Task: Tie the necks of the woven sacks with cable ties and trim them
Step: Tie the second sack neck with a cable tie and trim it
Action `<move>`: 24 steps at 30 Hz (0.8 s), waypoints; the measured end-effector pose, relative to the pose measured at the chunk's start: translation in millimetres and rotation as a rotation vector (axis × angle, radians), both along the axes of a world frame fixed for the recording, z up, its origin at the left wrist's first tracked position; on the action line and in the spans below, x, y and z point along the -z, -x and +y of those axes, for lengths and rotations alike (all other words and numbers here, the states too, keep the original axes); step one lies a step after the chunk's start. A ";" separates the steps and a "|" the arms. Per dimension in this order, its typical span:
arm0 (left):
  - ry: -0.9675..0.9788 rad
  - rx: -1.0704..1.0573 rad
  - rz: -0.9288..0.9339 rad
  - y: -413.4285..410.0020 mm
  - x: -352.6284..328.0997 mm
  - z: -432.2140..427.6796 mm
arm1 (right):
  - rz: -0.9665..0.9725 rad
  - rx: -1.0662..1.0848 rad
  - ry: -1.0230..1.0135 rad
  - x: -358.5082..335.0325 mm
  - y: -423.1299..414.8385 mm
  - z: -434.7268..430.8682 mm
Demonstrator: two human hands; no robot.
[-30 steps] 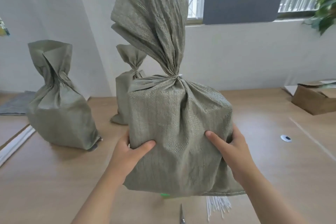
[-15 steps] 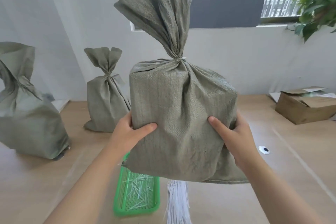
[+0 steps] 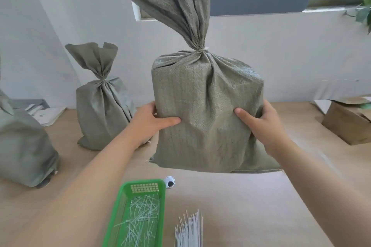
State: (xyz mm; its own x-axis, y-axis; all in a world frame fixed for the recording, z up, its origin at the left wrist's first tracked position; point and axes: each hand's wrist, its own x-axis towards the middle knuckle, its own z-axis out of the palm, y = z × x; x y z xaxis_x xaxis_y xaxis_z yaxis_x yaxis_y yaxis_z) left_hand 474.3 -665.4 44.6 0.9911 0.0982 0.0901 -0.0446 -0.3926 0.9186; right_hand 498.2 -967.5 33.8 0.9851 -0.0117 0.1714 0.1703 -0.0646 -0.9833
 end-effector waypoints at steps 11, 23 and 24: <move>0.104 -0.047 0.035 -133.4 94.6 56.6 | 0.044 -0.029 0.039 87.8 -148.4 61.6; 0.068 -0.134 0.026 -188.8 145.9 68.0 | 0.057 -0.080 0.074 151.7 -227.0 81.4; 0.071 -0.140 0.030 -190.8 148.9 68.0 | 0.056 -0.080 0.077 153.5 -228.6 83.0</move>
